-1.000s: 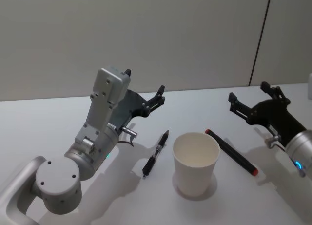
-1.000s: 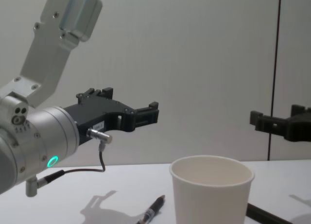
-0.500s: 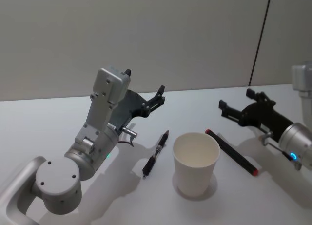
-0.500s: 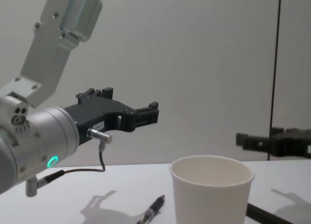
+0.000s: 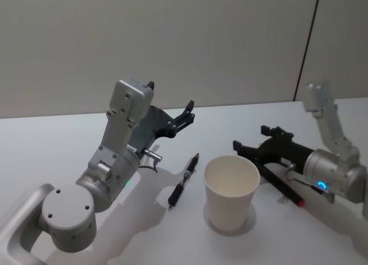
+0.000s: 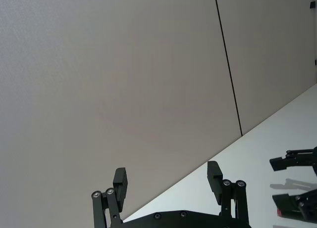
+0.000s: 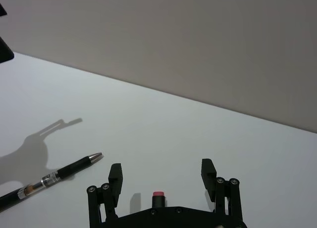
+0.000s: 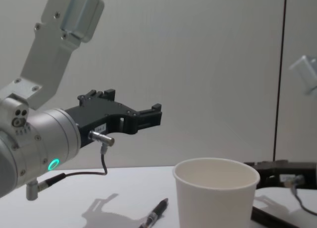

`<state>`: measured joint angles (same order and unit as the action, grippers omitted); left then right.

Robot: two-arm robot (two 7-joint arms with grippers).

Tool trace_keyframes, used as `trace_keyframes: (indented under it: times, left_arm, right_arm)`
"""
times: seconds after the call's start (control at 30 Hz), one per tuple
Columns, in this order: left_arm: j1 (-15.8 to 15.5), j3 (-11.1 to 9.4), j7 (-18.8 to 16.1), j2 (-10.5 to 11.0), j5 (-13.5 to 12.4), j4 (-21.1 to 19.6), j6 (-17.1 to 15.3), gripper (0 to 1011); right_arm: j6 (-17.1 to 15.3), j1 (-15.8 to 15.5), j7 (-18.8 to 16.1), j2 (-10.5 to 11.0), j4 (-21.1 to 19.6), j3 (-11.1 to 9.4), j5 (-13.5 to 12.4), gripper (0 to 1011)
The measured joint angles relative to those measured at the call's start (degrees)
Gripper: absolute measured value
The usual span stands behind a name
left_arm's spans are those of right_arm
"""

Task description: Place the pen into the pen holder.

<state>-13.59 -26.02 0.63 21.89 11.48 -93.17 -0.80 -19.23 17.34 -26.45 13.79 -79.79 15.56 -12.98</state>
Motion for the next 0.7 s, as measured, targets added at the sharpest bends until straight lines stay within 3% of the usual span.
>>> trace_keyframes:
  times: [0.37,0.7]
  left_arm:
    - [0.0,0.0,0.0,0.0,0.0,0.0,0.0,1004]
    - [0.0,0.0,0.0,0.0,0.0,0.0,0.0,1004]
  right_arm:
    - [-1.74,1.77,-1.43,-1.05,1.36,1.84,4.52,1001]
    - [-3.77,1.37,0.43,-1.28,-1.57,3.27,8.0,1001]
